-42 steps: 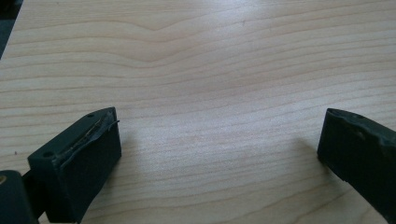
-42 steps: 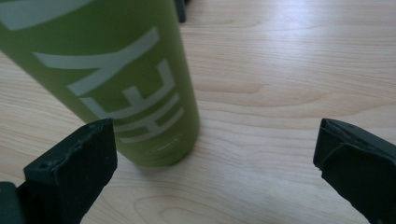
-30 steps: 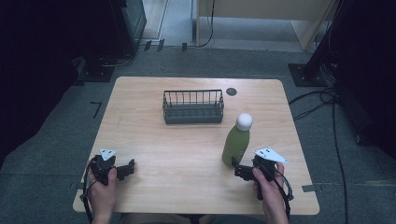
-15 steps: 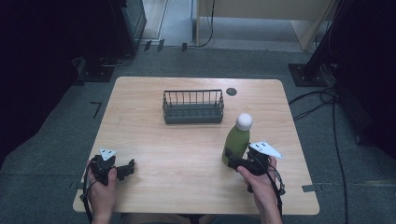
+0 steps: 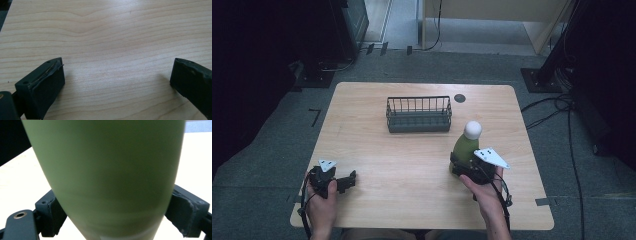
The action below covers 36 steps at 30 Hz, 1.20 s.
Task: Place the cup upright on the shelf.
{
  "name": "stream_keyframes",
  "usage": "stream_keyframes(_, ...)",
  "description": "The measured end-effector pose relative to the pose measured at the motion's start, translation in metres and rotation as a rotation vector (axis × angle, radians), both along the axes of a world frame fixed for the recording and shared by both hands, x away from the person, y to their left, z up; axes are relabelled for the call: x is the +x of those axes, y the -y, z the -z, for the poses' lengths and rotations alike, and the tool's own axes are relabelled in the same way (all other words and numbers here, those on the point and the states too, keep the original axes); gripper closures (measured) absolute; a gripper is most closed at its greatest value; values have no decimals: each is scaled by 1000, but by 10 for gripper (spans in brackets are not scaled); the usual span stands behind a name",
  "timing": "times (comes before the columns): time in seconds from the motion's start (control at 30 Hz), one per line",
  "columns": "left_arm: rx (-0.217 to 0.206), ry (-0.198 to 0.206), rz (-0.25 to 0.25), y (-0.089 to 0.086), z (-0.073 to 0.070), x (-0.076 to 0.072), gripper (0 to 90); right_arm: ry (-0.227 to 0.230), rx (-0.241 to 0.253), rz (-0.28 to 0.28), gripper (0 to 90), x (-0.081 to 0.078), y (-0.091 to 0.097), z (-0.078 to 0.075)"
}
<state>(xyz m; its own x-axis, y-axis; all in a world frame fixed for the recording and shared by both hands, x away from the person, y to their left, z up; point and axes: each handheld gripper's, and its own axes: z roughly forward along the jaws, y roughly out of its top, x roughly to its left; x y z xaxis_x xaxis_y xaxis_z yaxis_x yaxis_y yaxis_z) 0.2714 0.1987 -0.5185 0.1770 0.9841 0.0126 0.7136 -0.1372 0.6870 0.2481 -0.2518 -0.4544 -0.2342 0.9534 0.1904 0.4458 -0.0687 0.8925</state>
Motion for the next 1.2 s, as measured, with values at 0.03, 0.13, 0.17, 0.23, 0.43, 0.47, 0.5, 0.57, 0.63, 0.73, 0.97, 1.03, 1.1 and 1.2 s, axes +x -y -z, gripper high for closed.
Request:
stream_keyframes(0.03,0,0,0,0,0,0,0,2,3,0,132,0,0,-1)
stream_keyframes(0.13,0,0,0,0,0,0,0,18,2,-1,133,2,-1,-3)
stream_keyframes(0.17,0,0,0,0,0,0,0,22,3,-2,134,2,-1,-4)
stream_keyframes(0.23,0,0,0,0,0,0,0,26,-2,5,141,3,-2,-5)
stream_keyframes(0.43,0,0,0,0,0,0,0,57,-36,6,186,1,-4,-6)
stream_keyframes(0.47,1,0,0,0,0,0,0,59,-39,10,189,0,-4,-6)
stream_keyframes(0.5,0,0,0,0,0,0,0,61,-43,12,190,0,-5,-6)
stream_keyframes(0.57,0,0,0,0,0,0,0,61,-50,12,192,0,-5,-6)
stream_keyframes(0.63,0,0,0,0,0,0,0,63,-55,14,194,0,-5,-7)
stream_keyframes(0.73,0,0,0,0,0,0,0,66,-60,19,195,1,-5,-7)
stream_keyframes(0.97,1,0,0,0,0,0,0,74,-43,13,196,5,-8,-15)
stream_keyframes(1.03,1,0,1,0,0,0,0,76,-43,11,196,8,-9,-18)
stream_keyframes(1.1,1,0,1,0,0,0,0,83,-48,6,196,10,-12,-21)
stream_keyframes(1.2,1,0,1,0,0,0,0,89,-49,5,196,14,-15,-25)
